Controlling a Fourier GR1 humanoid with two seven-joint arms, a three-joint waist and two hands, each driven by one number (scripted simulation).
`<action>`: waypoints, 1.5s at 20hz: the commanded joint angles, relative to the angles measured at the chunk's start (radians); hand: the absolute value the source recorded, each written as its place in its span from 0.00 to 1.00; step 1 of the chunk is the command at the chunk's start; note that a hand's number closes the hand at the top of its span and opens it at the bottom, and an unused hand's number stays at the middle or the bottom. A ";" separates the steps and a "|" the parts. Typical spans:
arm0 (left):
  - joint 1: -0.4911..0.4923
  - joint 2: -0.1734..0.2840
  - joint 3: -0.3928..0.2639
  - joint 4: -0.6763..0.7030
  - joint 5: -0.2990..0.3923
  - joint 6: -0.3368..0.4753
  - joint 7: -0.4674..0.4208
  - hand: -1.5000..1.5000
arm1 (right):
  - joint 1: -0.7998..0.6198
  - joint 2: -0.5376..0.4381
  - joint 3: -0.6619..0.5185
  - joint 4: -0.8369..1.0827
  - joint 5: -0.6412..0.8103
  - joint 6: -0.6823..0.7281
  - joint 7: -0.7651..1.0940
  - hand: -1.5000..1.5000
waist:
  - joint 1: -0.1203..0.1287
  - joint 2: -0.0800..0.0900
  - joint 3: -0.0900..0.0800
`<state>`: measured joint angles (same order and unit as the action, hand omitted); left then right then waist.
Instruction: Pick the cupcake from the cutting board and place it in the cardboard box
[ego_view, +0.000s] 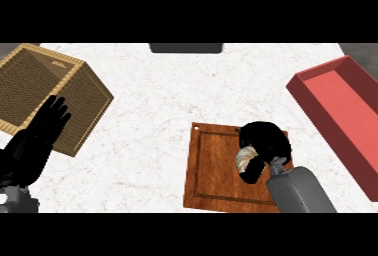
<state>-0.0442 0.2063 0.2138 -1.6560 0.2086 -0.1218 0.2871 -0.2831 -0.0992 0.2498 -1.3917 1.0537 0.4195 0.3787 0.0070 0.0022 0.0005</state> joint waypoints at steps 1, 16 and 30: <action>-0.013 -0.006 0.002 0.019 -0.003 0.004 -0.011 0.50 | -0.101 -0.003 -0.165 0.136 -0.024 -0.053 0.058 1.00 | 0.003 0.003 0.000; -0.003 -0.014 0.011 0.002 0.002 0.010 0.013 0.50 | -0.249 -0.012 -0.116 -0.208 0.121 -0.111 0.226 1.00 | -0.014 -0.009 -0.001; -0.031 -0.002 0.020 0.023 0.002 -0.004 0.007 0.50 | -0.408 -0.162 -0.354 -0.336 0.152 -0.035 0.366 1.00 | -0.005 -0.002 -0.001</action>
<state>-0.0495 0.2028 0.2280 -1.6400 0.1989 -0.1252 0.2845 -0.6722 -0.2227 -0.0477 -1.7637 1.2009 0.4121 0.7494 -0.0011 -0.0024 -0.0004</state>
